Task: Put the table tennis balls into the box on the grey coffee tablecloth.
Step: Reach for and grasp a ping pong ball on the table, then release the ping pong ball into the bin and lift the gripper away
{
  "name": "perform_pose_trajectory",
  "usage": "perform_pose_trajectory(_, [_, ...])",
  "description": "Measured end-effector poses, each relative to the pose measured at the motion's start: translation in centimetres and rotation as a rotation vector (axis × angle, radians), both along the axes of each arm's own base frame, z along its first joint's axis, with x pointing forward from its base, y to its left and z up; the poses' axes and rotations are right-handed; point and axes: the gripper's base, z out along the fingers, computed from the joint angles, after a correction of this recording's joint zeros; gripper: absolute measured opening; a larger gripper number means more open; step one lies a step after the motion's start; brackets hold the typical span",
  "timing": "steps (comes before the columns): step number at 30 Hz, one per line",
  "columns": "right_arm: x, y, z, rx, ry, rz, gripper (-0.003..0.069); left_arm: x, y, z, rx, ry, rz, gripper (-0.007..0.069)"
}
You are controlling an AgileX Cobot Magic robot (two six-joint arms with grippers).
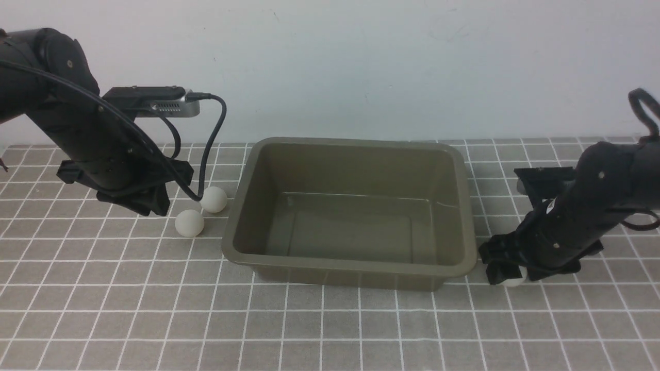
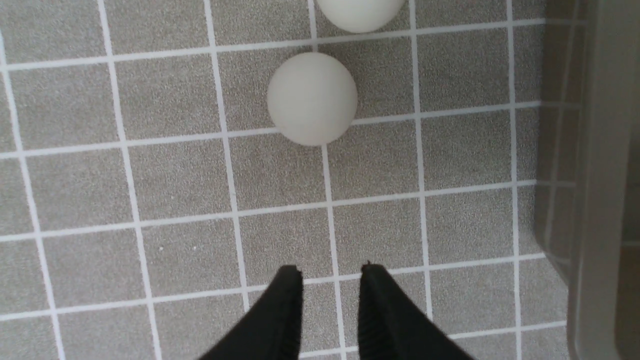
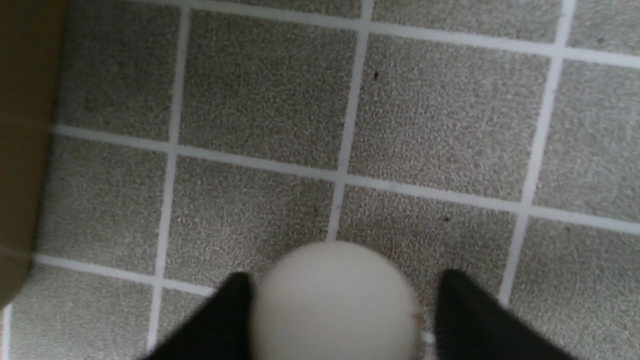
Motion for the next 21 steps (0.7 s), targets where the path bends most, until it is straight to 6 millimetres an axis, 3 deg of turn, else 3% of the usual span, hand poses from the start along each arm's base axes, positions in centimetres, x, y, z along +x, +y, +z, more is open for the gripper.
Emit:
perform_pose_trajectory(1, [0.2,0.0,0.3,-0.002,0.0,0.006,0.0345,0.1,0.0,0.0,0.0,-0.001,0.0,0.0213])
perform_pose_trajectory(3, [0.4,0.1,1.2,-0.004,0.002,0.015,0.036,0.2,0.0,0.0,0.0,-0.005,0.001,0.025])
perform_pose_trajectory(7, [0.6,0.8,6.1,0.035,-0.072,0.019,0.0361,0.5,0.0,-0.4,0.0,-0.017,0.005,0.0282])
perform_pose_trajectory(9, [0.4,2.1,9.4,0.06,-0.175,0.07,0.0361,1.0,0.0,-1.0,0.001,-0.02,0.007,0.0286])
perform_pose_trajectory(12, [0.4,4.8,12.1,0.084,-0.292,0.17,0.0361,1.7,0.0,-2.1,-0.001,-0.034,0.016,0.029])
perform_pose_trajectory(15, [1.1,7.6,12.4,0.108,-0.331,0.241,0.0361,2.7,0.0,-3.3,0.001,-0.059,0.024,0.0307])
perform_pose_trajectory(18, [2.4,9.7,11.1,0.117,-0.292,0.277,0.0362,3.6,0.0,-4.7,0.003,-0.085,0.033,0.0361])
perform_pose_trajectory(21, [3.5,10.7,9.9,0.113,-0.235,0.296,0.0442,4.4,0.0,-6.4,0.005,-0.093,0.041,0.0454])
